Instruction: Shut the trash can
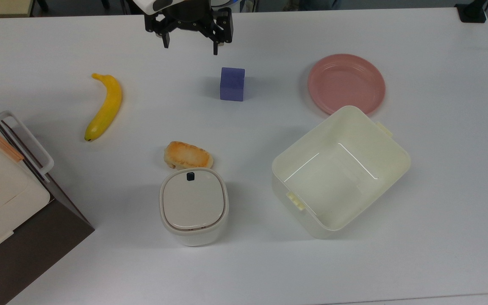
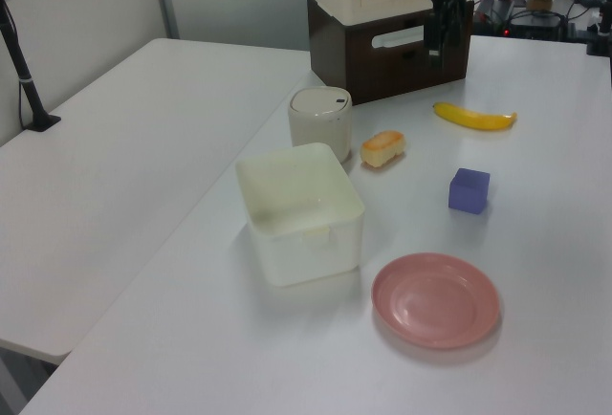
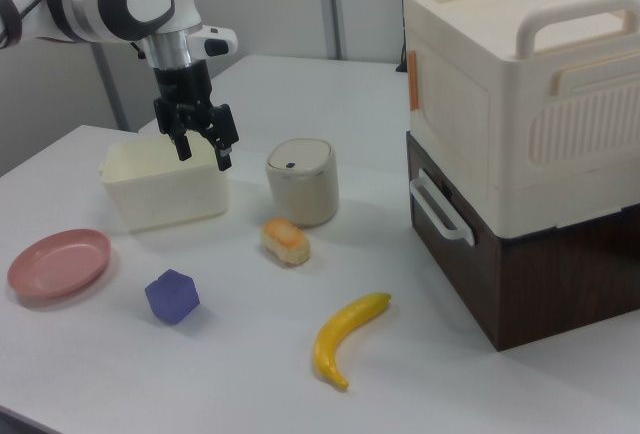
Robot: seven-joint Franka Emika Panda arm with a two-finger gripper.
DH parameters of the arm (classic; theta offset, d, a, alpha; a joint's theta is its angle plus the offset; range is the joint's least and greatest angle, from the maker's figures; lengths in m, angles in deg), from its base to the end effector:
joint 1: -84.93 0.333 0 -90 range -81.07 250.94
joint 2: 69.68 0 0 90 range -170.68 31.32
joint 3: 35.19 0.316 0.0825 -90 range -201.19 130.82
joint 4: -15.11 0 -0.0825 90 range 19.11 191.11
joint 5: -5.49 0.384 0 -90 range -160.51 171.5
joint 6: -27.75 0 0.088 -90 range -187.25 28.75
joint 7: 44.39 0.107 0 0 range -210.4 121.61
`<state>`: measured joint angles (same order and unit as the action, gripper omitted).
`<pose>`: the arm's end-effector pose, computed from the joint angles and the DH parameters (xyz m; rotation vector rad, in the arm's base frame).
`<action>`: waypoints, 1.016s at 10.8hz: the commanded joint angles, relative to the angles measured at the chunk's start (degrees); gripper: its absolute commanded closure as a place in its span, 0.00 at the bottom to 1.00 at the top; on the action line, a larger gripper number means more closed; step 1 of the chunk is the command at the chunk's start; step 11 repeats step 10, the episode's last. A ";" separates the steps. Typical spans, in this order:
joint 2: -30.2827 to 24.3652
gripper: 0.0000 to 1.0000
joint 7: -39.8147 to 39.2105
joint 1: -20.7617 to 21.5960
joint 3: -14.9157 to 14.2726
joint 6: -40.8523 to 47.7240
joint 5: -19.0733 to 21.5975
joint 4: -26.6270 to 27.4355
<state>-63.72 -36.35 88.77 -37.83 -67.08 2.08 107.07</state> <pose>0.5886 0.0076 0.5562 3.0678 -0.1730 -0.0745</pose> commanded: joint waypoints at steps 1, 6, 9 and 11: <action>-2.10 0.00 3.29 -2.16 1.15 -6.22 -0.11 2.96; -1.30 0.00 2.24 -2.25 1.15 -8.44 1.74 2.61; -1.22 0.00 -1.44 -2.16 1.15 -7.74 1.74 2.70; -1.13 0.00 -1.45 -2.16 1.15 -7.74 1.66 2.70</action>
